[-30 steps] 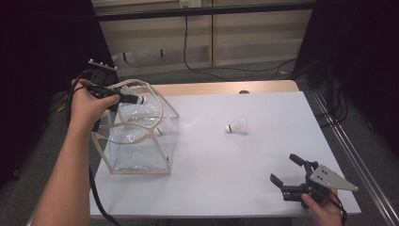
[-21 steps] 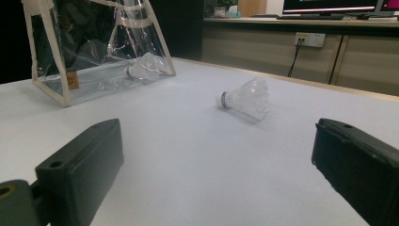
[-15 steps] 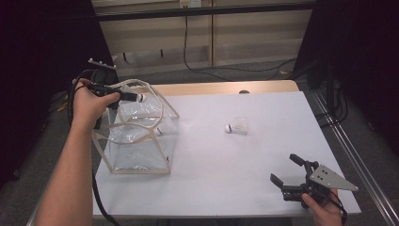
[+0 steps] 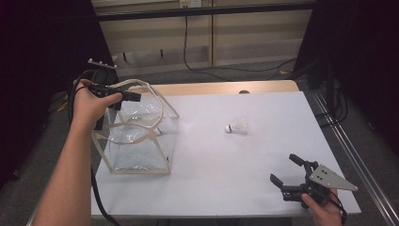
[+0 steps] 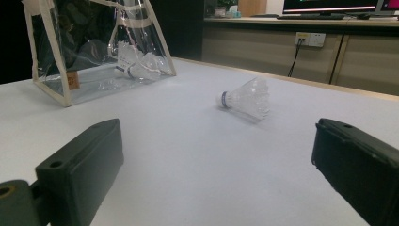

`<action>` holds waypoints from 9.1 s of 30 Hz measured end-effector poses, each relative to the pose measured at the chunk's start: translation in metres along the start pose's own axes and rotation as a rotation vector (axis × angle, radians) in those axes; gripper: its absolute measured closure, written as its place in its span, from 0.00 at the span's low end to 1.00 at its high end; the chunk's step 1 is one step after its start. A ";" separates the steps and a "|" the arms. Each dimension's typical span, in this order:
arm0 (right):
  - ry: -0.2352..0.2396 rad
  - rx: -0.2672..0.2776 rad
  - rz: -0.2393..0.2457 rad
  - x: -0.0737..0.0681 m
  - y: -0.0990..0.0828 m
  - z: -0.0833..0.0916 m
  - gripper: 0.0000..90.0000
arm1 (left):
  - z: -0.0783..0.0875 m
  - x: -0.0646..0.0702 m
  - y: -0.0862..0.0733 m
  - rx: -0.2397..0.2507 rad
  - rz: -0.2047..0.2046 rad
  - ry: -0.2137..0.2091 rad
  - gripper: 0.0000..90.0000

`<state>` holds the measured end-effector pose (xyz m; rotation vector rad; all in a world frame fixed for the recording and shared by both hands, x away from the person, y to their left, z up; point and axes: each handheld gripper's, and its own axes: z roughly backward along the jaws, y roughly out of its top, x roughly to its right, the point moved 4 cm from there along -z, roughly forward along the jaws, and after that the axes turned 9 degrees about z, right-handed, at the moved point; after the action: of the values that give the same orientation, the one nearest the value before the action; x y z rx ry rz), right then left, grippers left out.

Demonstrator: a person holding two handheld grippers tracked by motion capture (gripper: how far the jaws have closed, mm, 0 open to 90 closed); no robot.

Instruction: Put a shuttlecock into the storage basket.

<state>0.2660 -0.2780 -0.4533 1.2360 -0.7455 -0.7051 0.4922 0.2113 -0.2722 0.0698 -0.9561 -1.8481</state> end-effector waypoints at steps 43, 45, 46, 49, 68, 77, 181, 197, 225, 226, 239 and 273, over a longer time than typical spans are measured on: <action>0.001 0.000 0.007 0.000 0.000 0.000 0.03 | 0.004 0.073 -0.007 -0.040 -0.102 -0.244 0.40; 0.001 0.002 0.008 0.000 0.000 0.000 0.03 | 0.004 0.075 -0.007 -0.039 -0.100 -0.256 0.39; 0.001 0.001 0.007 0.000 0.000 0.000 0.03 | 0.004 0.076 -0.007 -0.038 -0.107 -0.259 0.38; 0.001 0.002 0.006 0.000 0.001 0.000 0.03 | 0.002 0.080 -0.007 -0.035 -0.114 -0.264 0.34; 0.002 0.003 0.006 -0.001 0.001 0.000 0.03 | -0.011 0.099 -0.014 -0.055 -0.154 -0.278 0.21; 0.005 0.003 0.006 -0.001 0.001 0.000 0.03 | -0.016 0.105 -0.017 -0.073 -0.168 -0.278 0.18; 0.007 0.002 0.008 -0.001 0.001 0.001 0.03 | -0.110 0.157 -0.102 -0.195 -0.253 -0.385 0.18; 0.008 0.003 0.011 -0.001 0.001 0.001 0.03 | -0.136 0.154 -0.110 -0.148 -0.246 -0.339 0.17; 0.008 0.003 0.012 -0.001 0.001 0.001 0.03 | -0.177 0.148 -0.112 -0.090 -0.195 -0.325 0.16; 0.008 0.003 0.012 -0.001 0.001 0.001 0.03 | -0.178 0.148 -0.112 -0.088 -0.199 -0.326 0.16; 0.008 0.003 0.011 -0.001 0.001 0.000 0.03 | -0.190 0.144 -0.109 -0.068 -0.172 -0.329 0.15; 0.010 0.005 0.015 -0.001 0.001 0.000 0.03 | -0.218 0.137 -0.106 -0.043 -0.133 -0.308 0.15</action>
<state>0.2655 -0.2770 -0.4522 1.2365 -0.7471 -0.6849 0.4430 -0.0054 -0.4399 -0.1861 -1.1448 -2.0394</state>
